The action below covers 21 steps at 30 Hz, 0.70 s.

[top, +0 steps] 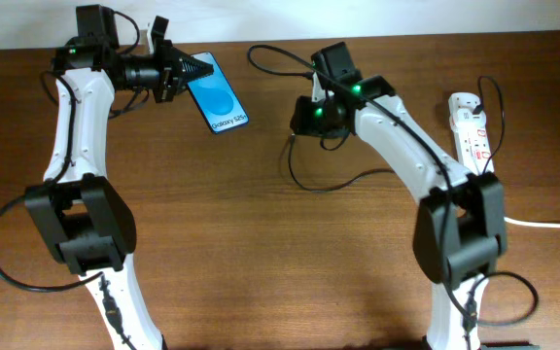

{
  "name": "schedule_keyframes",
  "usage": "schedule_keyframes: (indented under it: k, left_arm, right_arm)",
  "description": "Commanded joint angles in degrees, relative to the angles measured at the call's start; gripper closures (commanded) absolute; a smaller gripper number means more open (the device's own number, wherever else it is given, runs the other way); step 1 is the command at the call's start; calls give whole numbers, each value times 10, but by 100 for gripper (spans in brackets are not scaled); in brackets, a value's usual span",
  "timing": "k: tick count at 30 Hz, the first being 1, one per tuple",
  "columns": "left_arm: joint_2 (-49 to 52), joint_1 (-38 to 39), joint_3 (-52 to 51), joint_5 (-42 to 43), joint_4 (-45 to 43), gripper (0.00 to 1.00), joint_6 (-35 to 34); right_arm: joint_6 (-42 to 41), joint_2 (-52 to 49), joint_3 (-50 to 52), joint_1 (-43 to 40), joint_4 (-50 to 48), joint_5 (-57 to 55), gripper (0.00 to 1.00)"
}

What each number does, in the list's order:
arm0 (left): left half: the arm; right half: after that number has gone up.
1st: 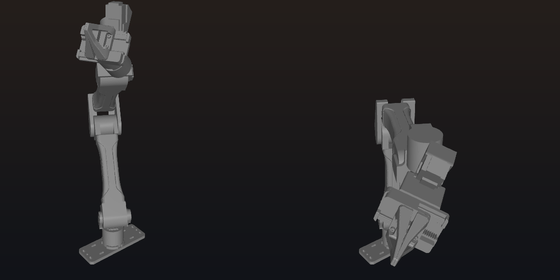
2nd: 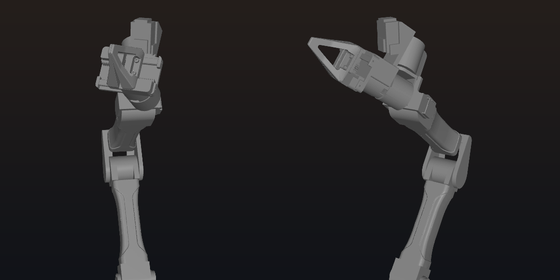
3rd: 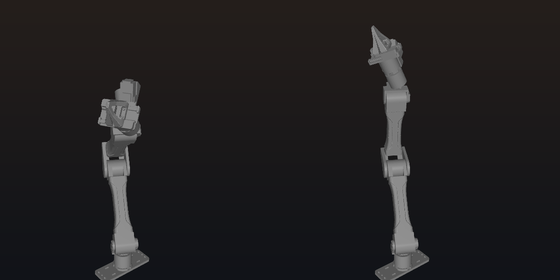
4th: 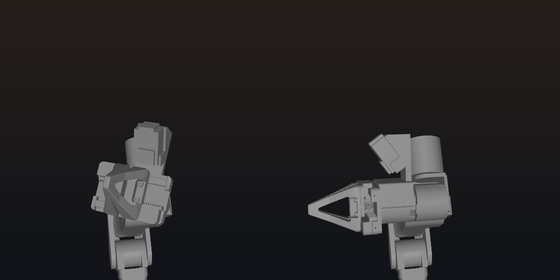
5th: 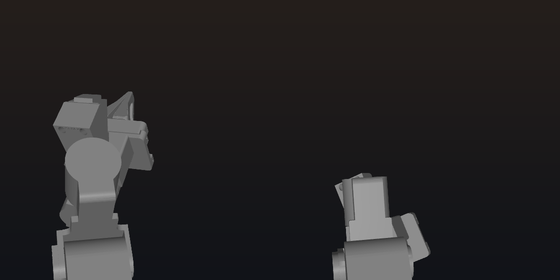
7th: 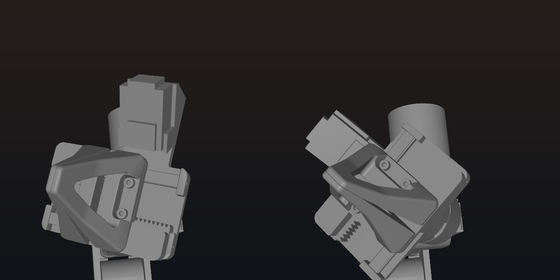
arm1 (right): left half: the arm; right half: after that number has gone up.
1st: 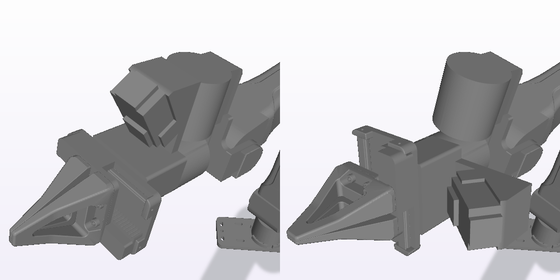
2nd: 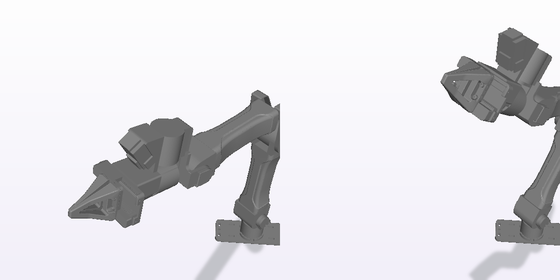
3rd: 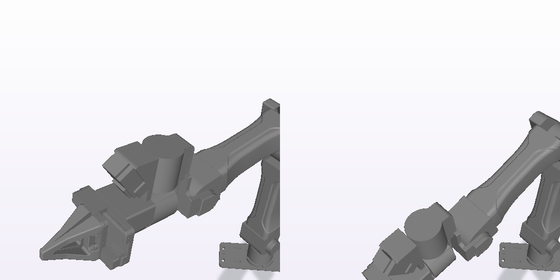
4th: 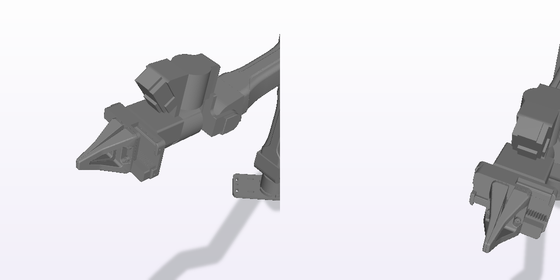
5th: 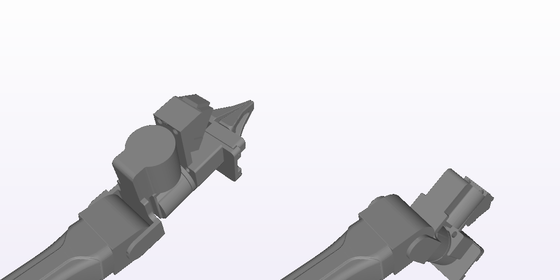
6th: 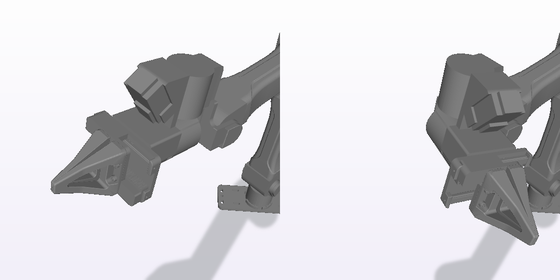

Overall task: Plug charger to phone and switch on socket
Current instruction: 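Grasp the black cable's USB-C plug with the right gripper and lift it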

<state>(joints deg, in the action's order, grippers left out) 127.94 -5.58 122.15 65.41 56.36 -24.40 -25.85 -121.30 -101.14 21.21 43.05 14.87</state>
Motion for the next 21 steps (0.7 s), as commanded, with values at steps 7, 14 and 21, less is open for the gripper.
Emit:
schedule_keyframes:
  k: [7,14,21]
  left_arm:
    - [-2,-1,5,23,4,100,10]
    - [-2,-1,5,23,4,100,10]
    - [-2,-1,5,23,4,100,10]
  right_arm:
    - [-36,-84,-6,5,-35,70,65]
    - [-45,-113,-5,5,-53,62,65]
    - [-45,-141,-4,5,-69,64,69]
